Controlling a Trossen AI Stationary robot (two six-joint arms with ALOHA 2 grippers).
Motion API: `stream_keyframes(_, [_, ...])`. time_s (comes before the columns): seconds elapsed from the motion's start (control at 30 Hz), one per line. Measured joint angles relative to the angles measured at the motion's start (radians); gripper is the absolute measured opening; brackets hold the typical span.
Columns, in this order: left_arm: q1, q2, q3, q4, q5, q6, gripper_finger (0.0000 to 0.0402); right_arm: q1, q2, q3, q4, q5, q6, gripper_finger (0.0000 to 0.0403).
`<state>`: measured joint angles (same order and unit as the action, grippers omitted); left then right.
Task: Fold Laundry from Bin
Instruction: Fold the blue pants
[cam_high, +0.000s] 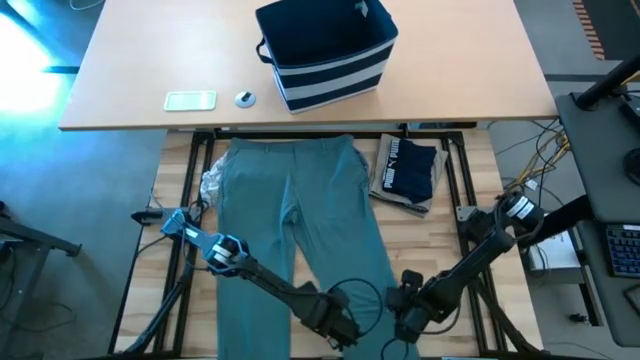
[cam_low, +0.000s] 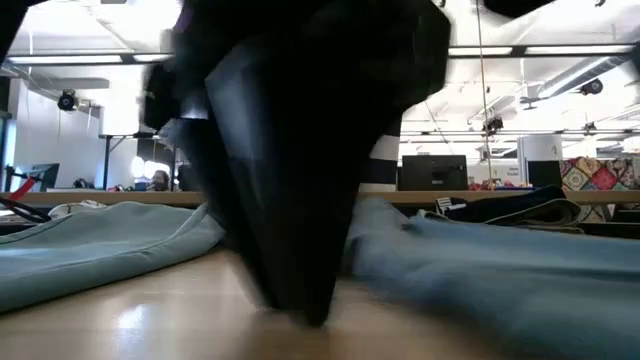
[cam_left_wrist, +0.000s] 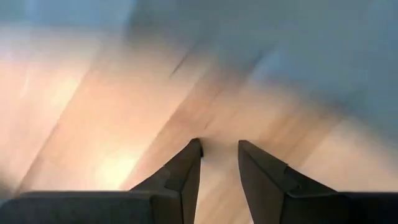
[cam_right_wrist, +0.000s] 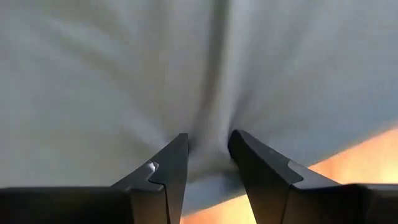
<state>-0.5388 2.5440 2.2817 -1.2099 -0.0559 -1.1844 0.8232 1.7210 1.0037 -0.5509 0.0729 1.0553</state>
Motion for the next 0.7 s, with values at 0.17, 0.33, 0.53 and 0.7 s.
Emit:
stream_keyframes(0.17, [-0.003, -0.035, 0.048, -0.054, 0.009, -0.002, 0.0094, 0.000, -0.121, 0.080, -0.060, -0.046, -0.141, 0.0137])
stream_keyframes(0.33, [0.038, -0.150, 0.034, -0.131, -0.084, 0.018, 0.0094, -0.131, -0.302, 0.125, -0.213, 0.167, -0.294, 0.0144])
stream_keyframes(0.53, [0.153, -0.281, -0.046, -0.297, -0.184, 0.132, 0.0094, -0.530, -0.507, 0.081, -0.249, 0.275, -0.472, 0.0146])
stream_keyframes(0.7, [0.277, -0.476, -0.278, -0.291, -0.272, 0.250, 0.0094, -0.966, -0.521, 0.076, -0.217, 0.194, -0.564, 0.0146])
